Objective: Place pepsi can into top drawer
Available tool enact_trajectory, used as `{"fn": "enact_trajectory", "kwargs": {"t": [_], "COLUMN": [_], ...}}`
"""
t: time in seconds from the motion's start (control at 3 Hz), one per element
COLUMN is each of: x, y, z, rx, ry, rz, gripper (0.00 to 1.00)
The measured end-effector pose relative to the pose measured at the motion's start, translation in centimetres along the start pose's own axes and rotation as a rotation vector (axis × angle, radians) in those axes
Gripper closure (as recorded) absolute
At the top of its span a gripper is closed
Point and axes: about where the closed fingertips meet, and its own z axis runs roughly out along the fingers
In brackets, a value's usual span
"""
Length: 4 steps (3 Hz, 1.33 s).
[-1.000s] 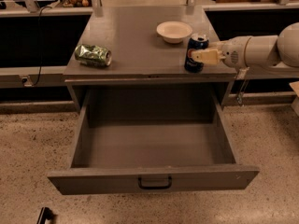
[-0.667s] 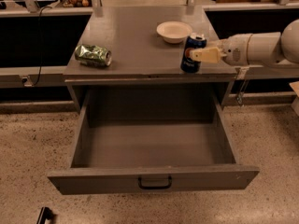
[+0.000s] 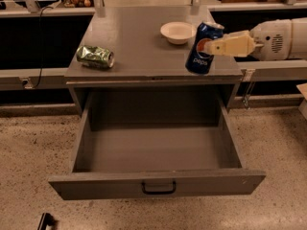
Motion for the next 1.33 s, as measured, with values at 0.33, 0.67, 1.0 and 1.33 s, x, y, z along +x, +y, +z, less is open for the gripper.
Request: {"fn": "enact_trajectory", "kwargs": {"t": [0.33,0.67,1.0,1.33], "x": [1.0,4.3,11.3,19.4], "y": [1.4,0.5,-0.3,-0.9], "z": [0.3,2.1,3.7,4.0], "rx": [-0.06,-0.037,0.012,0.013], "ry": [0.037,0.103,0.192,0.248], "rz": [0.0,-0.061,-0.179,-0.277], "gripper": [1.0,1.0,1.0,1.0]}}
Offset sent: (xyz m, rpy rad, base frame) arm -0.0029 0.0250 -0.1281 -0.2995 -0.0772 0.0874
